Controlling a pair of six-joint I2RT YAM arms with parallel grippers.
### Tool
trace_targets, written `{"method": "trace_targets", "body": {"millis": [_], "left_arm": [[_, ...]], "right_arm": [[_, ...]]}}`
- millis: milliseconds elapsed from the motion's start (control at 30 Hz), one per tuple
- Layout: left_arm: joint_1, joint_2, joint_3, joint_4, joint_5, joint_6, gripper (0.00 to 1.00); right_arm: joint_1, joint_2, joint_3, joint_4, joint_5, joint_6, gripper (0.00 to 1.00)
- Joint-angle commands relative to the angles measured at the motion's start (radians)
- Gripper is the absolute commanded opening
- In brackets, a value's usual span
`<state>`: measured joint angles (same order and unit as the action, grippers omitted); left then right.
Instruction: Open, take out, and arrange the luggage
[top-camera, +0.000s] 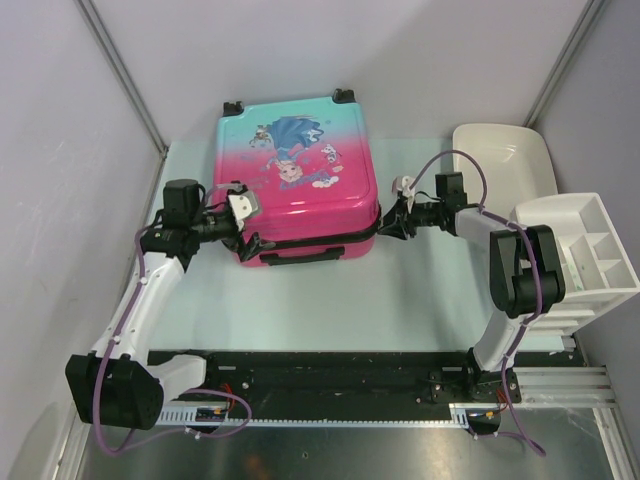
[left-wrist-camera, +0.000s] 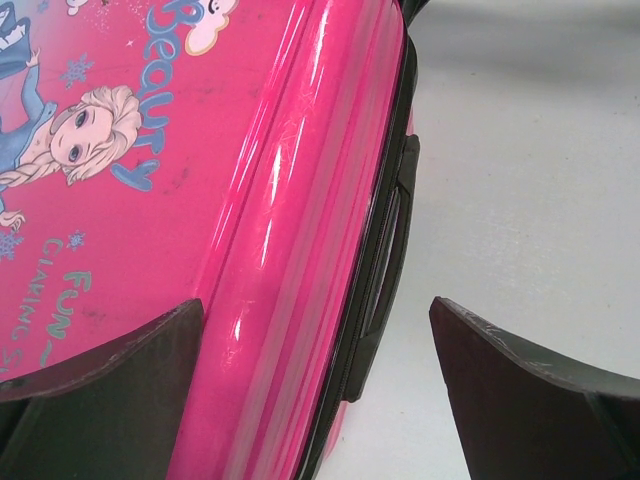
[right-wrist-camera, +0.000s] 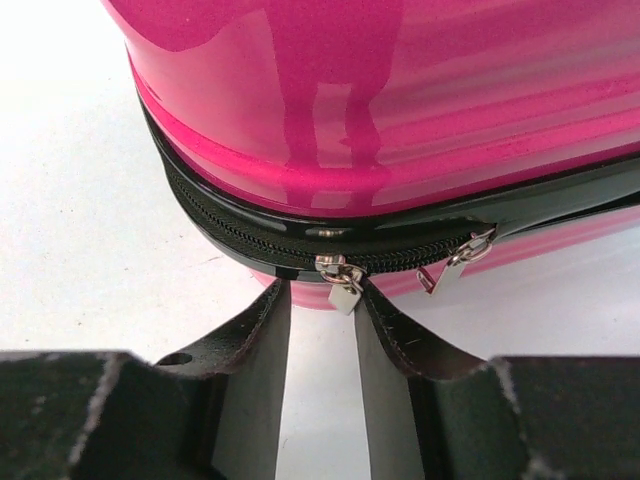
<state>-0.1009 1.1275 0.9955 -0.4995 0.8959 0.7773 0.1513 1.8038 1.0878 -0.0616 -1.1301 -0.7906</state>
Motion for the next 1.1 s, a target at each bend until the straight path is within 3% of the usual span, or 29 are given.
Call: {"method": "trace_targets", "body": {"millis": [0, 133, 233, 333, 367, 600, 800, 1067], "left_arm": [[-0.023, -0.006, -0.034, -0.074, 0.043, -0.003, 0.98], [-0.023, -0.015, -0.043, -0.074, 0.043, -0.009, 0.98], [-0.023, -0.021, -0.052, -0.076, 0.037, -0.015, 0.98], [-0.023, -0.024, -0.058, -0.073, 0.018, -0.027, 0.98], [-0.023, -0.031, -0.061, -0.074, 0.011, -0.027, 0.97], [-0.036, -0.109, -0.118, -0.076, -0.092, 0.094, 0.97], [-0.138, -0.179, -0.224, -0.086, -0.216, 0.305, 0.94], [-0.289, -0.081, -0.241, -0.085, -0.264, 0.427, 0.90]], "right_arm": [[0.024, -0.018, 0.029, 0.009, 0.007, 0.051, 0.35], [0.014, -0.009, 0.029, 0.123, 0.018, 0.168, 0.33], [0.013, -0.014, 0.030, 0.135, 0.020, 0.188, 0.25], [0.013, -0.029, 0.029, 0.114, 0.024, 0.198, 0.10], [0.016, -0.035, 0.029, 0.103, 0.026, 0.206, 0.00], [0.074, -0.104, 0.024, 0.006, 0.157, 0.347, 0.00], [0.145, -0.195, -0.104, 0.207, 0.378, 0.629, 0.00], [0.188, -0.322, -0.244, 0.217, 0.434, 0.705, 0.00]]}}
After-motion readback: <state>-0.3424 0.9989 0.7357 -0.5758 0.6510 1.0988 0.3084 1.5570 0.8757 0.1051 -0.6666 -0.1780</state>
